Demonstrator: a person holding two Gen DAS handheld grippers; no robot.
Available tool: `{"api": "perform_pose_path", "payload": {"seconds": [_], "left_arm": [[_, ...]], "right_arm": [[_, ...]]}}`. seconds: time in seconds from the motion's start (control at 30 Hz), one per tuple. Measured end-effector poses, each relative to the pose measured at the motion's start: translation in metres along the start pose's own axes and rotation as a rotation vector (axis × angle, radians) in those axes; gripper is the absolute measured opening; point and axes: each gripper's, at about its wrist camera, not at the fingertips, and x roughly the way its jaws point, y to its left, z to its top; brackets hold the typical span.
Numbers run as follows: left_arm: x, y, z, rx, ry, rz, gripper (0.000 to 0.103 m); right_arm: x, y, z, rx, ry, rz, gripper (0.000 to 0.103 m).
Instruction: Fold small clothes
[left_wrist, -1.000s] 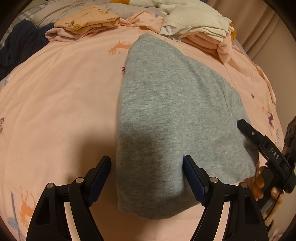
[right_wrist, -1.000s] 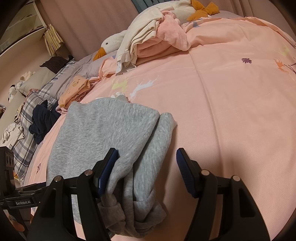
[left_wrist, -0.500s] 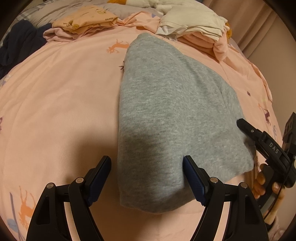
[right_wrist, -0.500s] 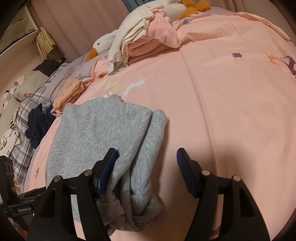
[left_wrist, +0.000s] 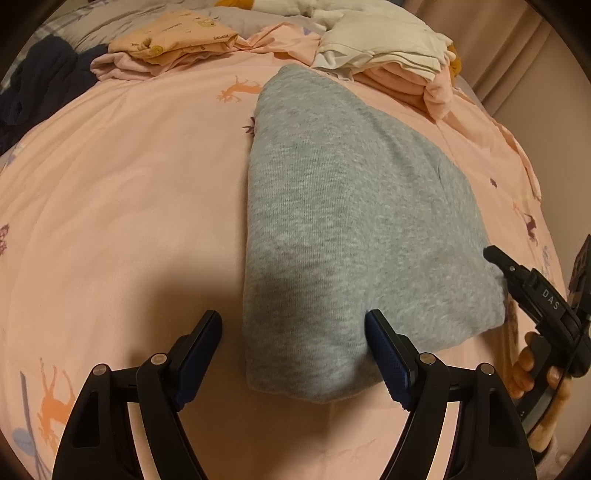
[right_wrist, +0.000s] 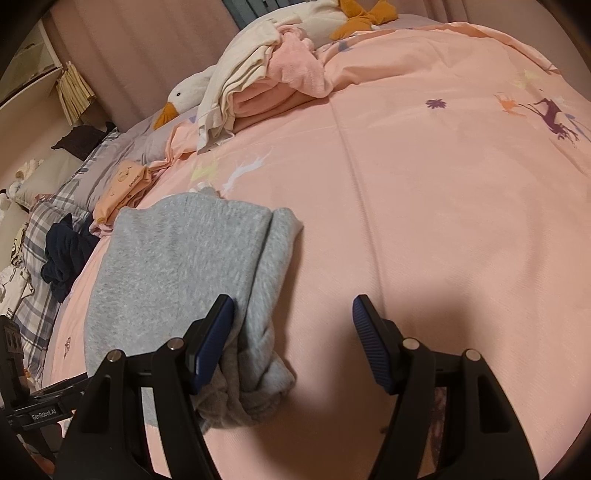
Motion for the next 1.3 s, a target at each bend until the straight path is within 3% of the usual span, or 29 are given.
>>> {"api": "perform_pose_path", "payload": {"seconds": [0.43,0.67,0.93,1.2,1.3], "left_arm": [[-0.013,-0.001,-0.013,0.023,-0.015,0.023,0.079],[-0.028,-0.003,-0.026,0.048,-0.023,0.065,0.079],[-0.045,0.001,-0.04,0.025,-0.035,0.058,0.079],[-0.055,-0.005,-0.053,0.044,-0.043,0.068,0.08],[-0.062,-0.011,-0.057,0.062,-0.061,0.067,0.087]], "right_arm": [[-0.031,-0.011,-0.02,-0.013,-0.02,-0.136,0.066],[-0.06,-0.009,-0.034,-0.021,-0.047,-0.142,0.067],[-0.087,0.006,-0.046,-0.045,-0.063,-0.139,0.068],[-0.11,0.025,-0.057,-0.074,-0.08,-0.138,0.076],[-0.117,0.031,-0.061,-0.078,-0.085,-0.135,0.08]]}}
